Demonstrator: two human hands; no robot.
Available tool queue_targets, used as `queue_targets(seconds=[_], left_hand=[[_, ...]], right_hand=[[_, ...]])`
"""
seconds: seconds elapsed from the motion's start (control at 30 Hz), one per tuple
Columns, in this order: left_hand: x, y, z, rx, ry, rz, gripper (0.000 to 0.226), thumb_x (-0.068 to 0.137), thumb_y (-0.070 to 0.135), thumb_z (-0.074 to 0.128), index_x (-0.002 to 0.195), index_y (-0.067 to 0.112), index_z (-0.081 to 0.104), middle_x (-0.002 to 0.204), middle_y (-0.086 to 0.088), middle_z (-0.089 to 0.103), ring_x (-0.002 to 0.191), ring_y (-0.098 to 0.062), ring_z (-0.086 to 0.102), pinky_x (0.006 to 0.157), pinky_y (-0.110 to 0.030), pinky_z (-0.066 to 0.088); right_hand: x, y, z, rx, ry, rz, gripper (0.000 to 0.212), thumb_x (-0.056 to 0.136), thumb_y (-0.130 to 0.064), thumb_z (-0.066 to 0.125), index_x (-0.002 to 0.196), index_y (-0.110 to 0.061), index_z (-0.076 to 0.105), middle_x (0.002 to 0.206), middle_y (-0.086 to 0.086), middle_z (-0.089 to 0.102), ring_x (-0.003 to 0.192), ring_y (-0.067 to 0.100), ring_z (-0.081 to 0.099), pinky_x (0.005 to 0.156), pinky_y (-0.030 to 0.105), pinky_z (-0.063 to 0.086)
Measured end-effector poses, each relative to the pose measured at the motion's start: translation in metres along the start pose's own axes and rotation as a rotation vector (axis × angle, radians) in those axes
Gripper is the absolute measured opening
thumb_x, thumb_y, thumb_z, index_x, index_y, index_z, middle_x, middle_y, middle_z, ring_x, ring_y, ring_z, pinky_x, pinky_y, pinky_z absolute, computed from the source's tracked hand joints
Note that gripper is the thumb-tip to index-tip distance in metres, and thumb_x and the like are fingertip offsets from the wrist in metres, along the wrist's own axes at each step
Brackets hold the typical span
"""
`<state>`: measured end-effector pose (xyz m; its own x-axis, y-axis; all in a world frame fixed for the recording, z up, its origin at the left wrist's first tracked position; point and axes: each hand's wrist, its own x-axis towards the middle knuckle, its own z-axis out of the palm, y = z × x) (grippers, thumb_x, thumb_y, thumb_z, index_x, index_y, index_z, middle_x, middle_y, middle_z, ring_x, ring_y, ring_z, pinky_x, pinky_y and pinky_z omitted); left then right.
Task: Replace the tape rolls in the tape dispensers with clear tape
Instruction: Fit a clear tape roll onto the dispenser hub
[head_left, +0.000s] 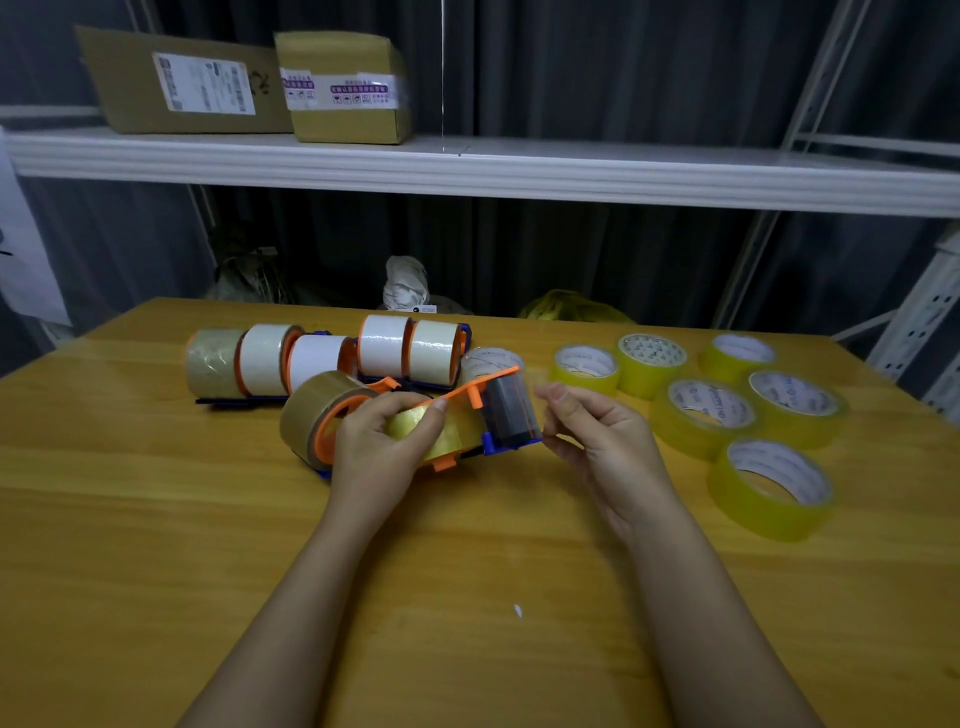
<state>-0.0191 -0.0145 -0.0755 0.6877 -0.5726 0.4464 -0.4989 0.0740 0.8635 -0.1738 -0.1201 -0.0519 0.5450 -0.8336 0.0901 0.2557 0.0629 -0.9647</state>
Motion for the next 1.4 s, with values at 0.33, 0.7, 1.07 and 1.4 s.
queue_targets(seconds=[0.33, 0.7, 1.07, 1.4], left_hand=[[-0.002, 0.006, 0.001, -0.037, -0.002, -0.007, 0.012, 0.086, 0.027, 0.066, 0.08, 0.037, 0.065, 0.081, 0.018, 0.062, 0.082, 0.01, 0.055, 0.068, -0.022, 0.045], [-0.004, 0.009, 0.001, -0.05, 0.013, -0.018, 0.015, 0.086, 0.024, 0.067, 0.078, 0.037, 0.064, 0.072, 0.026, 0.062, 0.08, 0.013, 0.055, 0.06, -0.004, 0.042], [-0.004, 0.017, 0.003, -0.137, 0.006, -0.057, 0.016, 0.088, 0.021, 0.064, 0.076, 0.032, 0.064, 0.069, 0.033, 0.062, 0.072, 0.014, 0.056, 0.057, -0.004, 0.042], [-0.004, 0.016, 0.005, -0.221, 0.04, -0.125, 0.013, 0.089, 0.026, 0.063, 0.077, 0.029, 0.068, 0.07, 0.023, 0.066, 0.068, 0.007, 0.059, 0.057, -0.009, 0.045]], right_hand=[[-0.001, 0.005, 0.005, 0.004, -0.026, -0.006, 0.023, 0.073, -0.034, 0.066, 0.088, -0.018, 0.074, 0.078, -0.003, 0.071, 0.074, 0.008, 0.06, 0.069, 0.019, 0.054], [0.001, 0.008, 0.004, -0.149, -0.008, -0.207, 0.017, 0.092, -0.015, 0.059, 0.084, -0.018, 0.073, 0.075, -0.009, 0.074, 0.077, 0.005, 0.067, 0.076, 0.023, 0.056], [0.0, 0.01, 0.0, -0.246, 0.076, -0.412, 0.023, 0.085, -0.03, 0.059, 0.101, -0.019, 0.072, 0.085, -0.01, 0.074, 0.084, 0.006, 0.066, 0.076, 0.021, 0.054], [0.002, 0.015, 0.009, -0.149, -0.088, -0.321, 0.02, 0.095, -0.016, 0.053, 0.095, -0.024, 0.072, 0.096, -0.005, 0.075, 0.099, 0.012, 0.068, 0.085, 0.027, 0.055]])
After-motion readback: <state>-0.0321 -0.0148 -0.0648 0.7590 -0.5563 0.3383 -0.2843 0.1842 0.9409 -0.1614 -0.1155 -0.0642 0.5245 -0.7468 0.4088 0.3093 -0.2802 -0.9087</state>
